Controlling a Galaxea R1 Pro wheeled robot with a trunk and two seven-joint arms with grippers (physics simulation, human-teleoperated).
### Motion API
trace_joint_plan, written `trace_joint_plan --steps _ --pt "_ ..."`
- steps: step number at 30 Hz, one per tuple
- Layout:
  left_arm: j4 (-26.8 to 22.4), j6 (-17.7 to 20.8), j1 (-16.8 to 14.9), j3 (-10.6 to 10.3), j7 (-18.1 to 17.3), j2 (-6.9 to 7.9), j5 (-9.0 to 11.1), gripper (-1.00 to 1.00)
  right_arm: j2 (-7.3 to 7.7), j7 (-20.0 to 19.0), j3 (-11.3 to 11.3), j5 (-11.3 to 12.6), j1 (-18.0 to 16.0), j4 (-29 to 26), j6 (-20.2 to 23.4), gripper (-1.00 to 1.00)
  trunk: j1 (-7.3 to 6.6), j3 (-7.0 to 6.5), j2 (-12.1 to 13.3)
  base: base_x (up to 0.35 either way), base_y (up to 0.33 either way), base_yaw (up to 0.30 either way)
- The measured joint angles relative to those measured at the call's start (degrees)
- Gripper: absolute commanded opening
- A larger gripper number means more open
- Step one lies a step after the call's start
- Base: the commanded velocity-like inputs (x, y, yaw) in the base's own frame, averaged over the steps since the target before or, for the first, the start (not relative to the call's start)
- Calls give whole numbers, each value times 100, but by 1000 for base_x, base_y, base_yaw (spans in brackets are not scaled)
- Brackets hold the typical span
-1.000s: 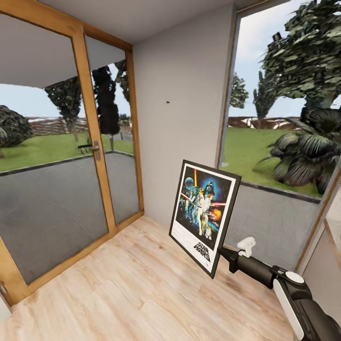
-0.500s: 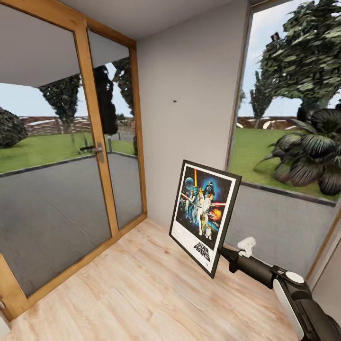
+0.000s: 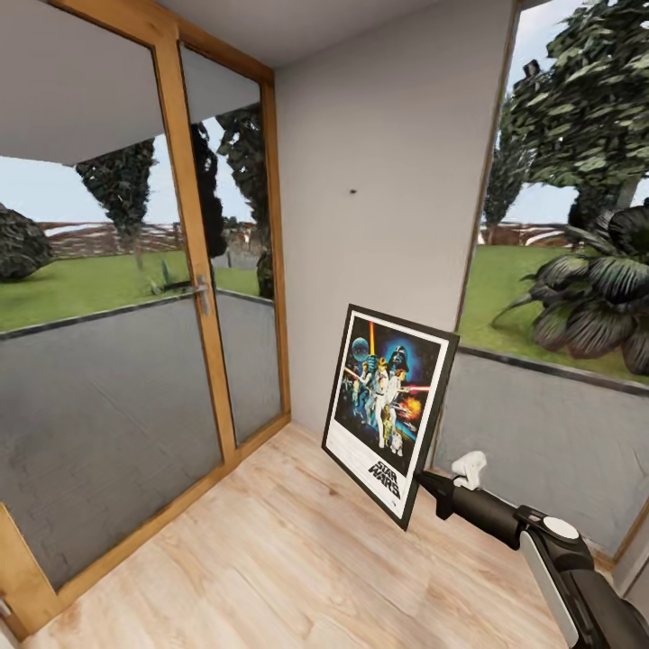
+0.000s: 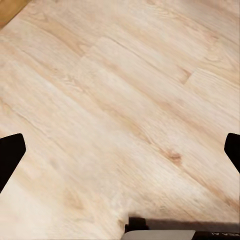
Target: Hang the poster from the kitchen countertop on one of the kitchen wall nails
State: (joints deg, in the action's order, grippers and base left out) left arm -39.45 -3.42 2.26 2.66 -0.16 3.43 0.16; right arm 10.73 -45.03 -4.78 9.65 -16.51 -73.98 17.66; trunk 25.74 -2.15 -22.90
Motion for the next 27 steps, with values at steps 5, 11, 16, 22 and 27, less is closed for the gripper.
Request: trace_joint_plan --steps 5,11,16,22,27 --pt "1 1 -1 3 -6 0 0 100 0 0 0 0 1 0 0 -100 0 0 0 231 282 -71" --pt "1 2 0 3 -7 0 0 100 1 0 -1 0 2 2 0 -100 0 0 0 206 299 -218" --pt "1 3 -1 3 -7 0 0 100 1 0 -1 1 1 0 0 -100 0 0 0 185 309 -233" --pt "0 3 0 4 -7 0 0 100 0 0 -1 0 0 5 0 -100 1 0 0 180 311 -72" --pt "0 3 0 5 -7 0 0 100 0 -2 0 1 0 3 0 -100 1 0 0 179 312 -9"
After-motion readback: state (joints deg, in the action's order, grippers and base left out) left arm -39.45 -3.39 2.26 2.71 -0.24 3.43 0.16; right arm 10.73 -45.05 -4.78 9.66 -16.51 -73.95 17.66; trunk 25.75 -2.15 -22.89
